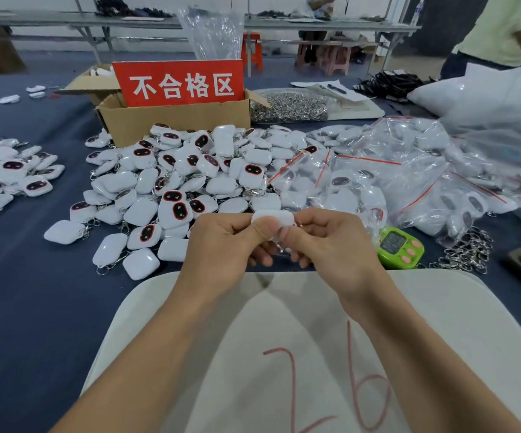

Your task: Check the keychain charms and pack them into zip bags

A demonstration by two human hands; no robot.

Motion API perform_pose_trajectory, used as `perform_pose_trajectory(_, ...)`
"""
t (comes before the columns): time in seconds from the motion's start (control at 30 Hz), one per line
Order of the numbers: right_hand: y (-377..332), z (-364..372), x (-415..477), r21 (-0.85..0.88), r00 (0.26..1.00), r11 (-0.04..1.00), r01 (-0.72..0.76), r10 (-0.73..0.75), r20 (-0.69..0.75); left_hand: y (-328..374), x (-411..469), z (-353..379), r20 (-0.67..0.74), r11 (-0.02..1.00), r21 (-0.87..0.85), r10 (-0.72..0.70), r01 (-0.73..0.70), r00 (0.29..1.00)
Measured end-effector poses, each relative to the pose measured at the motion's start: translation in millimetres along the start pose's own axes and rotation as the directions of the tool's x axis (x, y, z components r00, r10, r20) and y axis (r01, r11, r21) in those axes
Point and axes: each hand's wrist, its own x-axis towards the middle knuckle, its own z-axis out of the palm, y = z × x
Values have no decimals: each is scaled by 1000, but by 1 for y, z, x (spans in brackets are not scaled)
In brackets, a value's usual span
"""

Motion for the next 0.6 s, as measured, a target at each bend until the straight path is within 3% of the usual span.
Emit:
perform_pose_trajectory(0.13, -1, -4, 0, -22, 998, 1000, 23, -24, -59, 2, -2, 1, 26, 999, -48, 4, -3, 1000)
perform_pose_trajectory(0.27, -4, -18, 3, -149, 977, 988, 40, -70, -201, -3, -7, 4, -33, 991, 128, 40, -36, 999)
perform_pose_trajectory(0.4, -11, -47, 7, -271, 899, 962, 23, -138, -416, -7, -8, 5, -86, 967, 253, 67, -44, 994)
perform_pose_trajectory(0.5, -17, -69, 8, -389, 833, 919, -66, -164, -529, -6, -14, 12, -38, 909, 404, 124, -99, 992)
perform_pose_trajectory(0.6, -20, -81, 5, -583, 805, 780, -225, -189, -563, -1, -21, 31, 31, 861, 495, 118, -118, 992)
